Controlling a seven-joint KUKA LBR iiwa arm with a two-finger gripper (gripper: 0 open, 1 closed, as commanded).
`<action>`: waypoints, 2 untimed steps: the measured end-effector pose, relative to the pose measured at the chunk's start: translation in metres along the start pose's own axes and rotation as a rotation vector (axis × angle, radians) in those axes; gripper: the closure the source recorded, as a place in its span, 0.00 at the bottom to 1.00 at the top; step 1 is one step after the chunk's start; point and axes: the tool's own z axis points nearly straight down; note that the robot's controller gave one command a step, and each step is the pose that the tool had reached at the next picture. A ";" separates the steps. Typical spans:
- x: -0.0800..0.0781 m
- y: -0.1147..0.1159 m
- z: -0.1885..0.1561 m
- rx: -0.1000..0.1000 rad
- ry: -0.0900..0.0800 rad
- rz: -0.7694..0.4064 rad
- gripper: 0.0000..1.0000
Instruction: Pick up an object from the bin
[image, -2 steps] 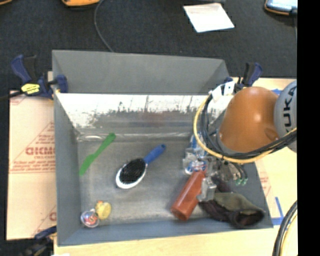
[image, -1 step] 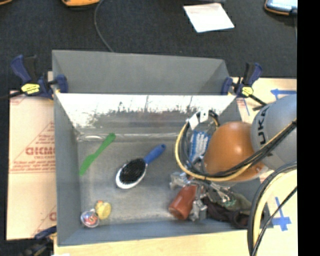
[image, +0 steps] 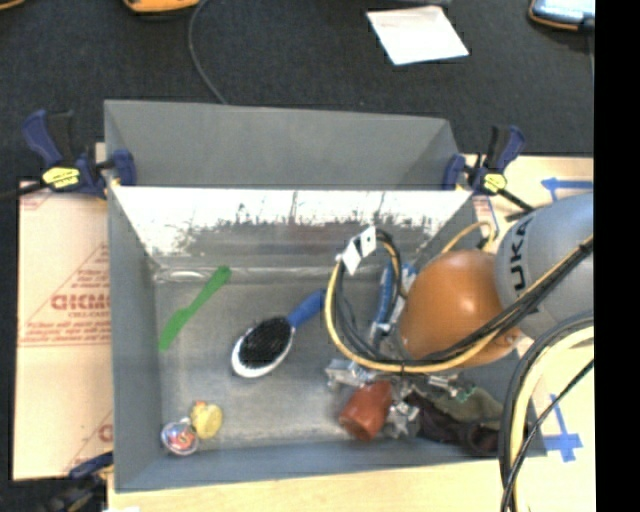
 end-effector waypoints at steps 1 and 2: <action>0.002 -0.002 -0.002 0.003 -0.004 0.230 0.00; 0.001 0.000 -0.002 0.000 -0.002 0.020 1.00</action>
Offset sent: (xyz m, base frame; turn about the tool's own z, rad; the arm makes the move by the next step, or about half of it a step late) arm -0.0008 -0.0002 0.0022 0.0193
